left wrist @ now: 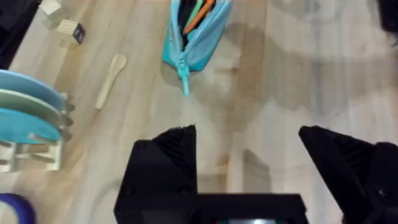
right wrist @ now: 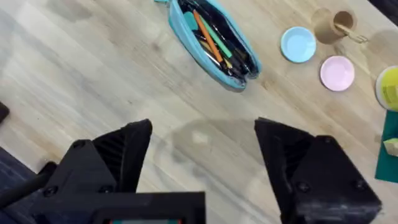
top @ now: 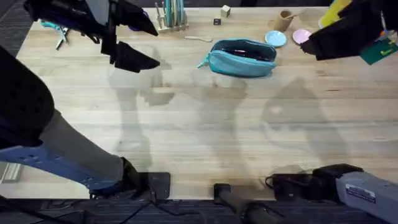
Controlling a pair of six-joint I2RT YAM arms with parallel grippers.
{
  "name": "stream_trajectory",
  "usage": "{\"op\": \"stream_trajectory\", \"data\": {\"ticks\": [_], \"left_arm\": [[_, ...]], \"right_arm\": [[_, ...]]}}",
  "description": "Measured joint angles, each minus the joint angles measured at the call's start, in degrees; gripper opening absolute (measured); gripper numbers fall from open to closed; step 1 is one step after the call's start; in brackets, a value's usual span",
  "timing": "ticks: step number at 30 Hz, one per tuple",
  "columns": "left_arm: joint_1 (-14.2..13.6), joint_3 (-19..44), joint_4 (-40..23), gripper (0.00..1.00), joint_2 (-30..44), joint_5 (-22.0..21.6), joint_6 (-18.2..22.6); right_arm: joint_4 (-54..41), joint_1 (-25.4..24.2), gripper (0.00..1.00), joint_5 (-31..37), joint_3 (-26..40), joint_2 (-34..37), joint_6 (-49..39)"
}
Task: Unzip the bag, pick up the pens from the table one at a time and place them inside, then zip the bag closed.
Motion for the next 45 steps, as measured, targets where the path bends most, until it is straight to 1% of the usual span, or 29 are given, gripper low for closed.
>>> {"op": "stream_trajectory", "data": {"ticks": [2, 4, 8, 11, 13, 16, 21, 26, 31, 37, 42, 45], "left_arm": [[-0.6, -0.02, 3.0, 0.995, 0.0, -0.54, -1.58], [-1.71, -0.02, 5.81, 0.995, 0.0, -1.97, -3.77], [-5.56, -0.02, 11.6, 0.996, 0.0, -6.35, -9.44], [-8.55, -0.02, 14.57, 0.996, 0.0, -9.51, -12.84], [-10.34, -0.02, 16.58, 0.996, 0.0, -11.43, -14.77], [-11.89, -0.02, 18.53, 0.996, 0.0, -13.41, -16.61], [-11.89, -0.02, 19.52, 0.995, 0.0, -14.99, -18.0], [-11.68, -0.04, 20.13, 0.995, 0.0, -15.31, -18.45], [-11.6, -0.04, 20.94, 0.995, 0.08, -14.76, -18.47], [-10.53, -0.04, 21.5, 0.995, 1.55, -12.82, -18.41], [-9.82, -0.04, 21.65, 0.995, 3.07, -12.13, -17.94], [-9.35, -0.04, 21.63, 0.995, 3.26, -11.27, -17.05]], "right_arm": [[0.0, 0.0, 0.998, 0.0, 0.0, 0.0, 0.0], [0.0, 0.0, 0.997, 0.0, 0.0, 0.0, 0.0], [0.0, 0.0, 0.997, 0.0, 0.0, 0.0, 0.0], [0.0, 0.0, 0.997, 0.0, 0.0, 0.0, 0.0], [0.0, 0.0, 0.998, 0.0, 0.0, 0.0, 0.0], [0.01, 0.0, 0.998, 0.0, 0.0, 0.0, 0.0], [0.0, 0.0, 0.998, -0.02, 0.0, 0.0, 0.0], [0.0, 0.0, 0.998, -0.02, 0.0, 0.0, 0.0], [0.0, 0.0, 0.998, -0.02, 0.02, 0.0, 0.0], [0.02, 0.0, 0.997, -0.37, 0.02, 0.0, 0.27], [0.11, 0.0, 0.997, -4.37, 0.0, 0.0, 0.59], [0.47, 0.0, 0.997, -7.8, 0.0, 0.0, 3.46]]}}
